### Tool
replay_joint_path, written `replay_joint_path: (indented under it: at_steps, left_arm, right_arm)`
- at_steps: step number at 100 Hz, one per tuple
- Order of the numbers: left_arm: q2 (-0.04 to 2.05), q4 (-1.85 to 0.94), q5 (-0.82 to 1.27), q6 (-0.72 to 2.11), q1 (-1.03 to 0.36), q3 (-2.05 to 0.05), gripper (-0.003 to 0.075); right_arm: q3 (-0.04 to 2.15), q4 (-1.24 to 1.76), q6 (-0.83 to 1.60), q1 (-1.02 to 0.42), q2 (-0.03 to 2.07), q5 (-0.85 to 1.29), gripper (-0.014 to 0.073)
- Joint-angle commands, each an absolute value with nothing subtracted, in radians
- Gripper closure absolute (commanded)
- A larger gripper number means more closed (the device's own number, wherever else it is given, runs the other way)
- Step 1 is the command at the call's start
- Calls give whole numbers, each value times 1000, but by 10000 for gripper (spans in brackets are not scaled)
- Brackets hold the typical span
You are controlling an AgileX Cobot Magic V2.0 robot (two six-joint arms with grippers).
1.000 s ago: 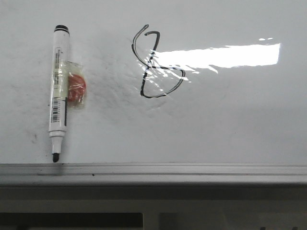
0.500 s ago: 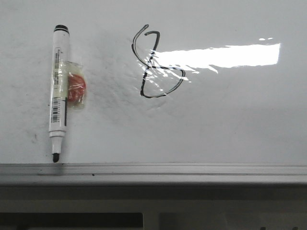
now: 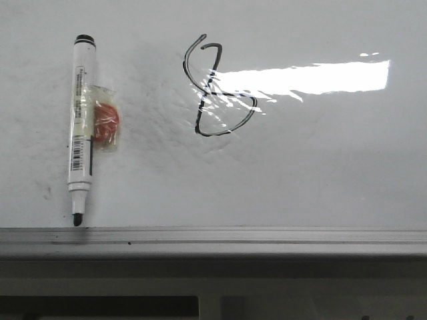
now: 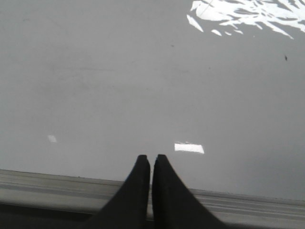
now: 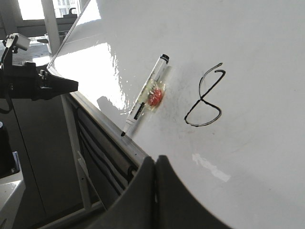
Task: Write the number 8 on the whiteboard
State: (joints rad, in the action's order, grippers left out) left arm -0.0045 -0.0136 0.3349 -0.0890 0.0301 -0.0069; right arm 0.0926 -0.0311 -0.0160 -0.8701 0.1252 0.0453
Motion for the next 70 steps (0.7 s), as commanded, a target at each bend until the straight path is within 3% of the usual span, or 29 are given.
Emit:
replay_joint_path:
  at_steps: [1,25,70]
  left_arm:
    - [-32,-17,296,-98,29,33,741]
    - [-32,-17,296,-98,29,33,741]
    - [-32,-17,296,-98,29,33,741]
  right_arm:
    - [120,-41,-9,-870,133,-31,657]
    - [26,-41,-9,-801,133,-125,657]
    - [-22,-41,-11,-211,133,-140,657]
